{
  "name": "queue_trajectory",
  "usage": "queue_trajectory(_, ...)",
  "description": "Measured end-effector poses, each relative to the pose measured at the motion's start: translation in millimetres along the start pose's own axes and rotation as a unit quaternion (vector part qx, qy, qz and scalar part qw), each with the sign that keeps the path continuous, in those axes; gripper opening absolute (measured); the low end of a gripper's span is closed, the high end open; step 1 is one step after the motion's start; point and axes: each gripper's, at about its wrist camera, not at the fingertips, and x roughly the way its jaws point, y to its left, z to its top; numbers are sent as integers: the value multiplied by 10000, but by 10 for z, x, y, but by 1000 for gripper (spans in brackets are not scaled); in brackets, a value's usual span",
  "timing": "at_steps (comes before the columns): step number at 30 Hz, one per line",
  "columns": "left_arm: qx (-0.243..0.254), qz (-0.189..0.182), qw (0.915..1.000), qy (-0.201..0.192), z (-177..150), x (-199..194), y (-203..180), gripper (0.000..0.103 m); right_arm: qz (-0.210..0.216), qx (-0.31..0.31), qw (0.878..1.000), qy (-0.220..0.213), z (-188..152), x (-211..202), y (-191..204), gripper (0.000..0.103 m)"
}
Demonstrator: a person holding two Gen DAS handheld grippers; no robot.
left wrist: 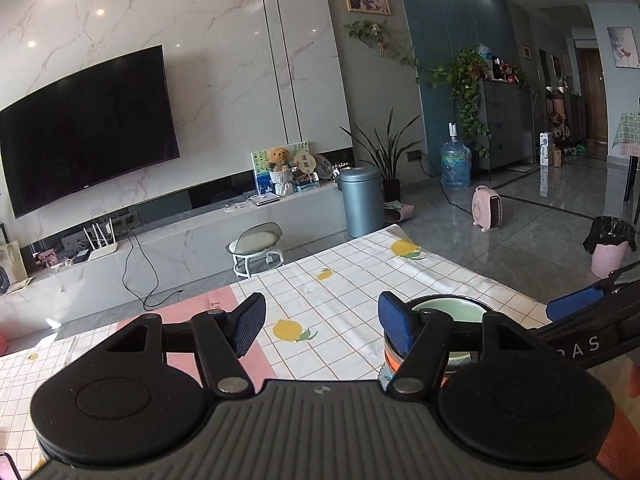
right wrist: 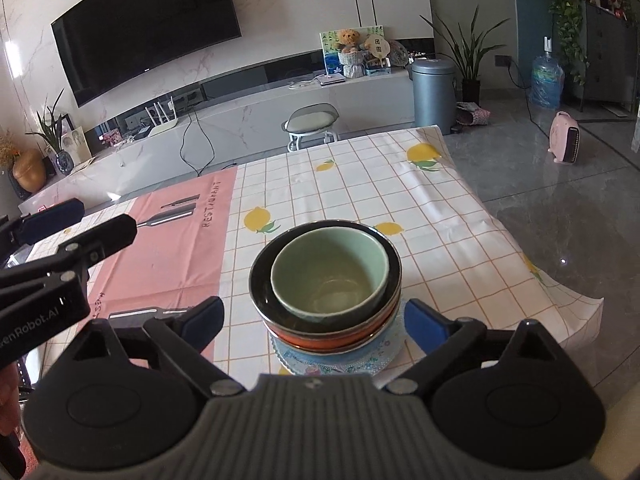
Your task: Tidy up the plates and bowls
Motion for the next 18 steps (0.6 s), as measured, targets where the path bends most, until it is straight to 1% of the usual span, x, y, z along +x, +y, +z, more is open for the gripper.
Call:
queue_trajectory(3,52,-116,9999,89,-56,1,-35,80,-81,-94,9999,14,-104,-31,40,97)
queue_trajectory(7,-73,-141,9993,350,-144,47,-71,82,-432,-214,9988,113,-252,-9,92,97)
queue_trajectory(9,-223,-175,9977,615,-211,99,-55,83,-554,-191,9982,125,-322,-3,104,97)
queue_trajectory(11,-483,-154,9929,1071,-282,166,-9,83,-665,-146,9977,57,-387,-13,108,97)
queue_trajectory(14,-784,-112,9849,1541,-375,198,45,83,-771,-71,9970,5,-455,-27,120,97)
queue_trajectory(15,-845,-100,9828,1640,-406,198,63,83,-787,-39,9969,7,-478,-23,125,98)
queue_trajectory(18,-867,29,9804,1770,-513,175,78,83,-830,13,9965,119,-533,30,134,98)
